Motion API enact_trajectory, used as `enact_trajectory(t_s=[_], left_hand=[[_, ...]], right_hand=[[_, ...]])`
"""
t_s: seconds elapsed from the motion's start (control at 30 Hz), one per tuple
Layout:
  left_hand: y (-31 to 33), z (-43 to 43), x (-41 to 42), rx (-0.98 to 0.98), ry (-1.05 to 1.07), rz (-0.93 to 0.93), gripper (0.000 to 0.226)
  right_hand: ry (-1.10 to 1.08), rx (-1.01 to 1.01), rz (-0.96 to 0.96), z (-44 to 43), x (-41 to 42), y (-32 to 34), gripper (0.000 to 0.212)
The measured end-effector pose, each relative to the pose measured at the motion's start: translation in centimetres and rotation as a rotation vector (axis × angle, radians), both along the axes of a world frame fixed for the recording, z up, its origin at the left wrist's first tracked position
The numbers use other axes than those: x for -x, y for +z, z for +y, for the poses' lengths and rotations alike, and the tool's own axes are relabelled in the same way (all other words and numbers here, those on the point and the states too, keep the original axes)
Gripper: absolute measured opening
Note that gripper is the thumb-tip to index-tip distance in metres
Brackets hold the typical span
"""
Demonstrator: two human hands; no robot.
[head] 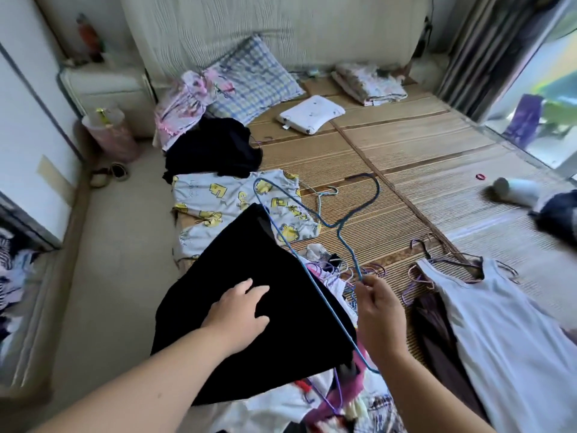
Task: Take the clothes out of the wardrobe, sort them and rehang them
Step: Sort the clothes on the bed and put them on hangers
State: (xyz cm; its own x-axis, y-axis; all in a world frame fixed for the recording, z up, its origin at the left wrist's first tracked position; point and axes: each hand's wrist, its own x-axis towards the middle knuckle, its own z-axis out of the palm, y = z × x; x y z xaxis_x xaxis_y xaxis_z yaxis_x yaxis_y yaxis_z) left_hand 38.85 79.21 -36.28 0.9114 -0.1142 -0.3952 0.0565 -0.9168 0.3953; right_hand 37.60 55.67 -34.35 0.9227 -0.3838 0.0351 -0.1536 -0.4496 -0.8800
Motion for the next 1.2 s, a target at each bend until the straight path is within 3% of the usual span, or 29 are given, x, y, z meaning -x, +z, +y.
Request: enact_trajectory(t_s=[0.13, 0.33, 0.43, 0.57, 0.8, 0.93, 1.03, 1.2], left_hand=[[8.2, 2.3, 1.1, 0.075, 0.080, -0.230, 0.072], [21.3, 7.3, 6.6, 0.016, 0.175, -0.777, 0.088], [26.3, 10.1, 9.1, -0.073, 0.144, -0.855, 0.083], [32.1, 13.7, 11.9, -0.008, 0.160, -0.967, 0.062], [37.8, 21.5, 11.3, -0.016, 0.285, -1.031, 0.041], [38.0, 26.6, 7.9, -0.011, 0.337, -0.989, 0.031], [37.5, 31.6, 4.1, 0.014, 0.408, -0.965, 0.023], [35.7, 40.3, -2.4, -0.030, 0.361, -0.798, 0.026]], right_hand=[[0.170, 0.018, -0.102, 2.7, 2.0, 7.2, 0.010], [0.373, 0.148, -0.252, 7.4, 6.8, 17.5, 0.015], [0.424, 0.191, -0.339, 8.9, 8.9, 22.5, 0.013], [0.483, 0.221, -0.392, 11.1, 10.7, 28.9, 0.012], [0.536, 0.225, -0.441, 17.2, 9.5, 34.3, 0.012], [0.543, 0.230, -0.429, 23.2, 6.5, 33.9, 0.007], [0.547, 0.281, -0.454, 28.5, 3.4, 33.3, 0.019], [0.470, 0.241, -0.322, 35.4, -2.3, 30.9, 0.012]])
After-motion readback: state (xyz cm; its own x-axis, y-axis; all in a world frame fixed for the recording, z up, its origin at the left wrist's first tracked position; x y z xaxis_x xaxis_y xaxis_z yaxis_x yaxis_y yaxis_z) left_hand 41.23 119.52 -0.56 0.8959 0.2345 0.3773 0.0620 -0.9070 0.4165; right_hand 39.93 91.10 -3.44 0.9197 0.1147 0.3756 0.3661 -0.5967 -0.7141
